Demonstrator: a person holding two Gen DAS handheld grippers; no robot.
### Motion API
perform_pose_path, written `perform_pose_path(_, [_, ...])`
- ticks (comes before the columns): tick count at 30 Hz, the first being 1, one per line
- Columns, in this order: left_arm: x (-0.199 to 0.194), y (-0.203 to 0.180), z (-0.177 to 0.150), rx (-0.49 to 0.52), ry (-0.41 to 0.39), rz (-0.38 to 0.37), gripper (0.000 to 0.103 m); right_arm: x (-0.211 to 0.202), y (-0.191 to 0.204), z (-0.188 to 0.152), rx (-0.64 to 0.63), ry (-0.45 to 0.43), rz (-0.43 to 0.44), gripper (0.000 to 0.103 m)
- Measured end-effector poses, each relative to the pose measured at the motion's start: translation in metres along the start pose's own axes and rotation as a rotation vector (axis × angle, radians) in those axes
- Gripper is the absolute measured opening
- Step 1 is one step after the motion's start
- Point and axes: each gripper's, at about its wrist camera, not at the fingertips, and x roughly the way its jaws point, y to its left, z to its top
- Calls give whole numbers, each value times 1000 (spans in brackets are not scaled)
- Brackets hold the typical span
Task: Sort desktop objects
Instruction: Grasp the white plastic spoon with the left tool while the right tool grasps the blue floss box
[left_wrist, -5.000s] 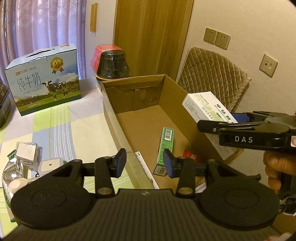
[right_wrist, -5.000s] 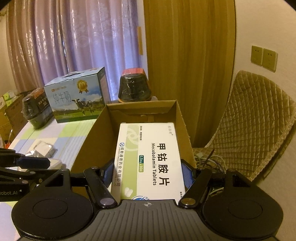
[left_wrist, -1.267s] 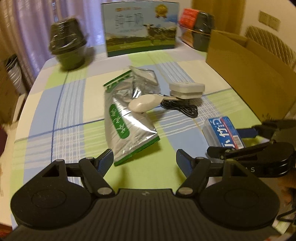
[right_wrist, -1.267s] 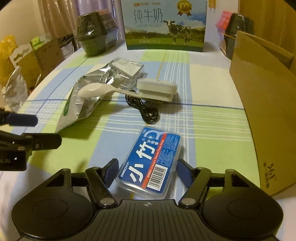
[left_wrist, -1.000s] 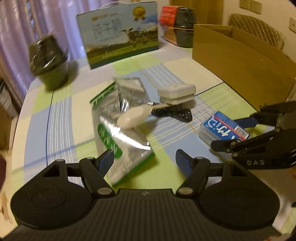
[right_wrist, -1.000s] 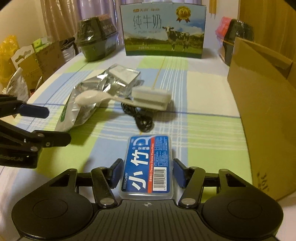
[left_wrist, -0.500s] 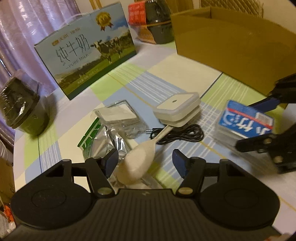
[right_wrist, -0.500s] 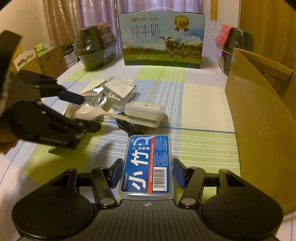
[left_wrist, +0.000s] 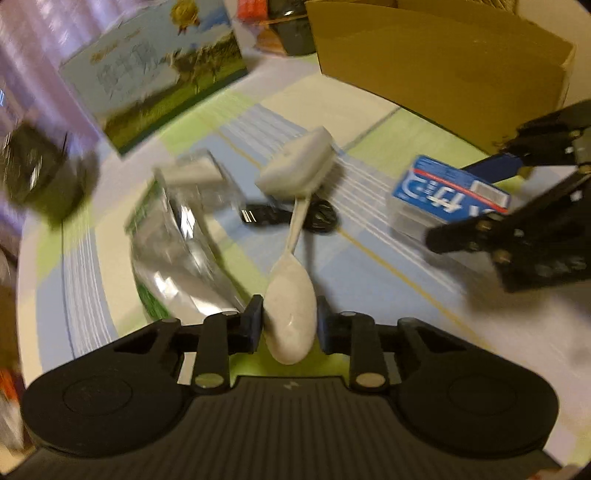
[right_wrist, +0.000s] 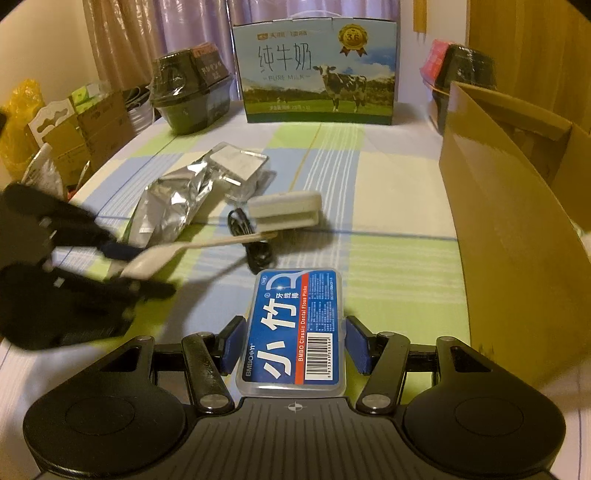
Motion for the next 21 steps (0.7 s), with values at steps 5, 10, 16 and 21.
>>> perform_pose_path(5, [-26, -32, -37, -146, 21, -15, 24, -19, -2, -24, 10, 19, 13, 55])
perform_pose_path(10, [-50, -53, -71, -335, 20, -32, 24, -36, -5, -49, 36, 33, 20, 55])
perform_pose_path(16, [-64, -59, -89, -451, 11, -49, 43, -47, -9, -69, 63, 45, 29, 55])
perform_pose_path(21, [-65, -65, -89, -436, -18, -33, 44, -52, -10, -76, 53, 34, 29, 55])
